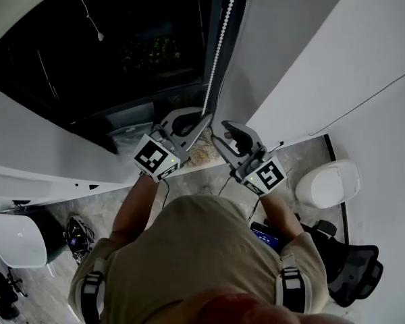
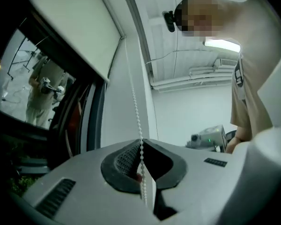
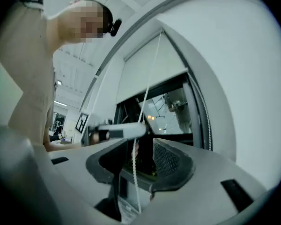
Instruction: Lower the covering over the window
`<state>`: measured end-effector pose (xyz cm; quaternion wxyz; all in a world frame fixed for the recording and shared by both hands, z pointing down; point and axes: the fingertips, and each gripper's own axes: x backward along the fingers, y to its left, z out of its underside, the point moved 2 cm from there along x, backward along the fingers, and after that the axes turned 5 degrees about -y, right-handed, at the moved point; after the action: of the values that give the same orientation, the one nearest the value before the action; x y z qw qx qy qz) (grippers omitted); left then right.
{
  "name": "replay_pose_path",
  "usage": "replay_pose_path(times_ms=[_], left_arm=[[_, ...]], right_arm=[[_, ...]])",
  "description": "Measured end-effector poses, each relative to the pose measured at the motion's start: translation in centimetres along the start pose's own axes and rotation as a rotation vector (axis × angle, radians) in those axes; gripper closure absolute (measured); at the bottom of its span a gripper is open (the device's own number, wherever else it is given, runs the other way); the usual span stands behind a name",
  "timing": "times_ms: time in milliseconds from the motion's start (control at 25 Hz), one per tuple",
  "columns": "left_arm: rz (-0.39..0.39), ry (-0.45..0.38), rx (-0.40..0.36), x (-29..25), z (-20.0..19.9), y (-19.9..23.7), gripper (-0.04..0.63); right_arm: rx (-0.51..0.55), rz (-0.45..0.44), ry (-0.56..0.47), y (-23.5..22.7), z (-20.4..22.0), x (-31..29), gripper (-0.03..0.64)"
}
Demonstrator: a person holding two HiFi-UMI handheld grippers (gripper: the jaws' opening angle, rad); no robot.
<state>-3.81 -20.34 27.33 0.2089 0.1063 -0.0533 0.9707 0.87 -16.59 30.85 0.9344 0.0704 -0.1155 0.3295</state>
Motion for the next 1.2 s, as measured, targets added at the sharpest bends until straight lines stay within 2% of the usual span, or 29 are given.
replay_pose_path(times_ms=[80, 160, 240, 320, 360, 520, 600, 960, 1200], left_arm=[[0.018, 0.045, 0.022, 0.5, 2.2, -0.7, 0.575], [0.043, 0.078, 0.031, 0.5, 3.8, -2.2, 0.575], [0.045, 0.097, 0.064, 0.1, 4.8, -3.0, 0.575], [0.026, 0.115, 0.116, -0.7, 5.6, -2.2, 0.575], [0.022, 0.116, 0.118, -1.1, 6.0, -1.6, 0.575], [0.056, 0.066, 0.038, -0.3, 6.0, -2.1, 0.575], [0.056, 0.05, 0.002, 0.2, 6.0, -2.5, 0.575], [0.031, 0.05, 0.007, 0.0, 6.3, -4.2, 0.577], [0.012, 0.053, -0.019, 0.6, 5.2, -5.3, 0.575]], right_arm=[[-0.012, 0.023, -0.075, -0.9, -3.1, 0.0, 0.466], [-0.012, 0.01, -0.114, -0.8, -5.2, -0.9, 0.466], [-0.005, -0.015, -0.124, -1.0, -5.8, -2.2, 0.466], [0.009, -0.027, -0.112, -2.1, -5.2, -3.5, 0.469], [0.019, -0.026, -0.104, -2.7, -4.7, -4.1, 0.477], [0.023, -0.007, -0.114, -2.6, -4.3, -4.6, 0.542], [0.019, -0.014, -0.114, -2.1, -4.2, -4.5, 0.548], [0.002, -0.002, -0.11, -1.6, -4.3, -3.1, 0.561], [-0.01, -0.002, -0.163, -0.4, -5.2, -2.3, 0.565]])
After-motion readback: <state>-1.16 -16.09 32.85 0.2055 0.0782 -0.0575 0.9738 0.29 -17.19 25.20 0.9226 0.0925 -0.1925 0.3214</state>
